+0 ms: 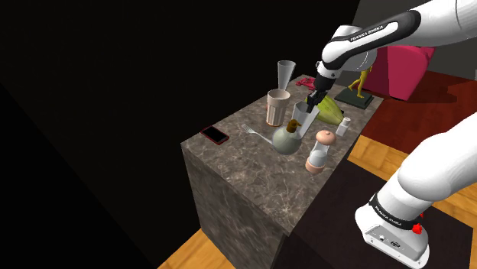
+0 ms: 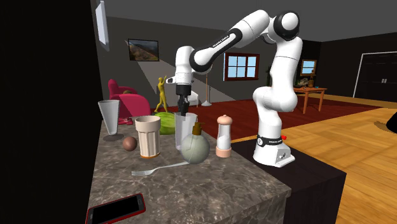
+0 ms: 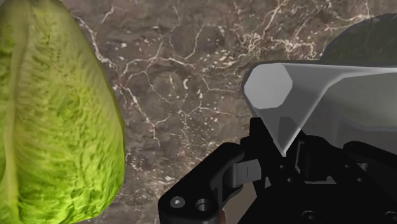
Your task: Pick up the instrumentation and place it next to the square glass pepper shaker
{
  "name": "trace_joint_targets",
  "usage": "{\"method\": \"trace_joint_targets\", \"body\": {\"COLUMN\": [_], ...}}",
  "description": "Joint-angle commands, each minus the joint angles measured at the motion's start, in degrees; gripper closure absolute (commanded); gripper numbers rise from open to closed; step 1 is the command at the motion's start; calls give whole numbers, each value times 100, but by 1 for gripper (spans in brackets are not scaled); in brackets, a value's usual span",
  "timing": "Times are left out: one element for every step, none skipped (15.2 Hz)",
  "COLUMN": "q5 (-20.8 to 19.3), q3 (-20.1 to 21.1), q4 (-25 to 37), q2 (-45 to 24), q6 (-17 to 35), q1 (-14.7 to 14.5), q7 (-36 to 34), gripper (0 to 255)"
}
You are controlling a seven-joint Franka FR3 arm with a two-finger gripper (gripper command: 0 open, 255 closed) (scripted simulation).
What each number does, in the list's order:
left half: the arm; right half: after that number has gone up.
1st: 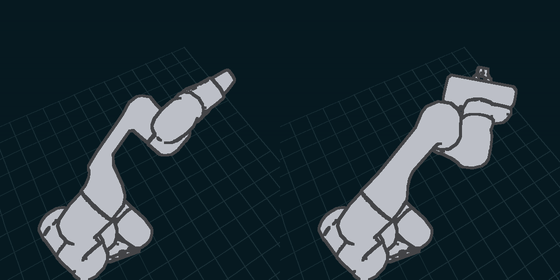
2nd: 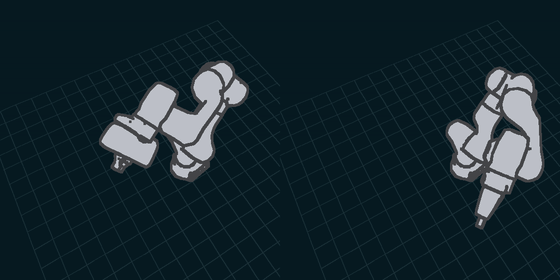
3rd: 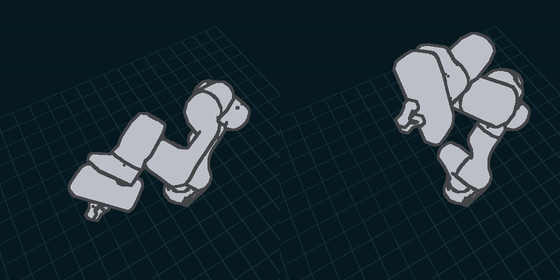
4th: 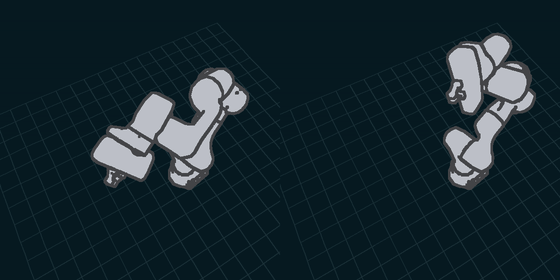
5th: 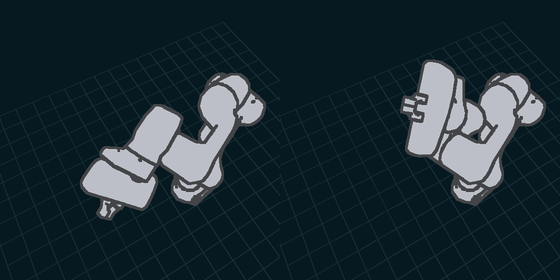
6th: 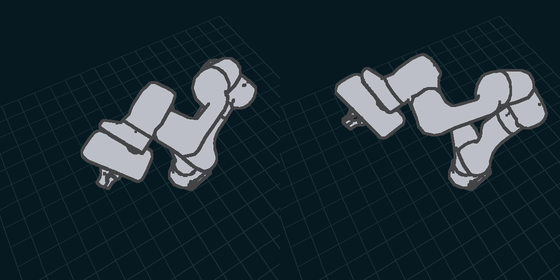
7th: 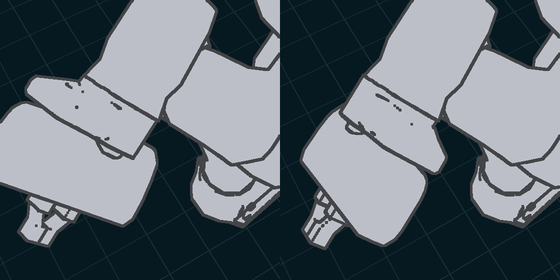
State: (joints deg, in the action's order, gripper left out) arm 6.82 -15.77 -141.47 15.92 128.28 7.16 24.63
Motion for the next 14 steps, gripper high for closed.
{"method": "trace_joint_targets", "body": {"q5": [1, 1, 1, 1, 1, 1, 1, 1, -51, -97, -137, -165, -165, -166], "q3": [0, 0, 0, 0, 0, 0, 0, 0, 3, 6, 8, 10, 10, 10], "q4": [0, 0, 0, 0, 0, 0, 0, 0, 101, 210, 326, 423, 423, 423], "q2": [0, 0, 0, 0, 0, 0, 0, 0, 110, 211, 303, 368, 368, 369], "q6": [4, 4, 3, 3, 4, 4, 4, 4, -204, -410, -616, -776, -776, -777], "q1": [0, 0, 0, 0, 0, 0, 0, 0, 26, 49, 70, 86, 86, 86], "q7": [1, 1, 1, 1, 1, 1, 1, 1, -35, -66, -92, -111, -111, -111], "gripper": [255, 255, 0, 0, 0, 0, 0, 0, 0, 0, 0, 0, 0, 0]}}
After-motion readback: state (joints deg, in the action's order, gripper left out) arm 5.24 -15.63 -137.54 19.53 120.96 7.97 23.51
